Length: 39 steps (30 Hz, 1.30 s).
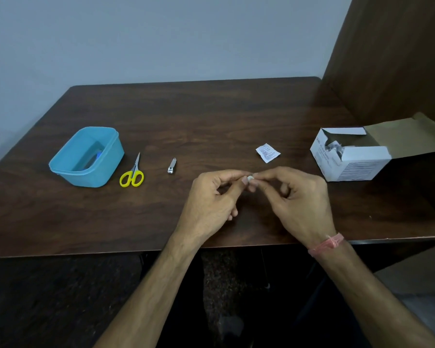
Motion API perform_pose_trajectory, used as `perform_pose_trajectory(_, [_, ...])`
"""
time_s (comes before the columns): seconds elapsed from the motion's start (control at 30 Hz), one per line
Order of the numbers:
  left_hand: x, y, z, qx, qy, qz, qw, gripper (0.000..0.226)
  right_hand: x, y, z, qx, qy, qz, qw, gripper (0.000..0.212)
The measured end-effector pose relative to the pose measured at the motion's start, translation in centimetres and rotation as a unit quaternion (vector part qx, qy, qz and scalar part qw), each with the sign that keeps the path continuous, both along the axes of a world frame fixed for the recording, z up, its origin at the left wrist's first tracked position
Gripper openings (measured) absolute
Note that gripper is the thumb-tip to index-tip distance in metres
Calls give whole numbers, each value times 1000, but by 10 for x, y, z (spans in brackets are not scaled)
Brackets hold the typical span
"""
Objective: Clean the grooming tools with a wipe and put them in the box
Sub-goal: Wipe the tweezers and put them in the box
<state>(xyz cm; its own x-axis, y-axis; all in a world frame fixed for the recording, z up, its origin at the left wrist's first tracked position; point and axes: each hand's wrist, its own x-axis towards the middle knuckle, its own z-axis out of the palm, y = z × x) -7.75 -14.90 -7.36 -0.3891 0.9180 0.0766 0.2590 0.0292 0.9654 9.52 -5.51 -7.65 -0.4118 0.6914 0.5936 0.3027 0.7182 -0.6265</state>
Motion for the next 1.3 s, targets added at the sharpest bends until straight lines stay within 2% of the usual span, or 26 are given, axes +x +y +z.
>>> perform_pose_trajectory(0.1, [-2,0,1,0,-13,5,1000,18,2,5,-2,-14,27,-62,998,6])
perform_pose_trajectory(0.2, [-4,1,-1,-3,-20,19,1000,17,5,8,-3,-96,86,-124,984,6])
perform_pose_trajectory(0.3, [-1,1,-2,9,-30,31,999,16,9,9,-2,-146,129,-121,973,6])
perform_pose_trajectory(0.47, [4,2,-1,91,-30,121,988,14,14,18,1,-183,129,-160,961,16])
perform_pose_trajectory(0.6, [-12,-8,20,160,11,275,948,13,9,9,7,-176,99,-130,971,18])
perform_pose_trajectory(0.7, [-46,-31,42,213,43,392,894,9,4,4,10,-180,95,-115,972,17])
perform_pose_trajectory(0.77, [-79,-53,57,224,63,468,852,18,-5,2,12,-196,109,-100,969,18])
perform_pose_trajectory(0.83, [-118,-76,66,178,121,534,818,29,-21,-4,14,-209,118,-78,968,16])
perform_pose_trajectory(0.9, [-153,-98,71,92,167,562,805,12,-39,-15,15,-214,118,-46,968,13])
perform_pose_trajectory(0.97, [-178,-112,72,12,201,552,809,2,-56,-26,16,-227,112,-11,967,11])
perform_pose_trajectory(1.07, [-196,-114,75,-60,247,510,822,8,-71,-35,15,-218,72,26,973,8])
perform_pose_trajectory(1.2, [-205,-103,73,-127,307,479,812,4,-65,-37,12,-207,33,41,977,8])
perform_pose_trajectory(1.3, [-207,-97,70,-163,349,456,802,9,-61,-37,14,-220,32,35,974,8])
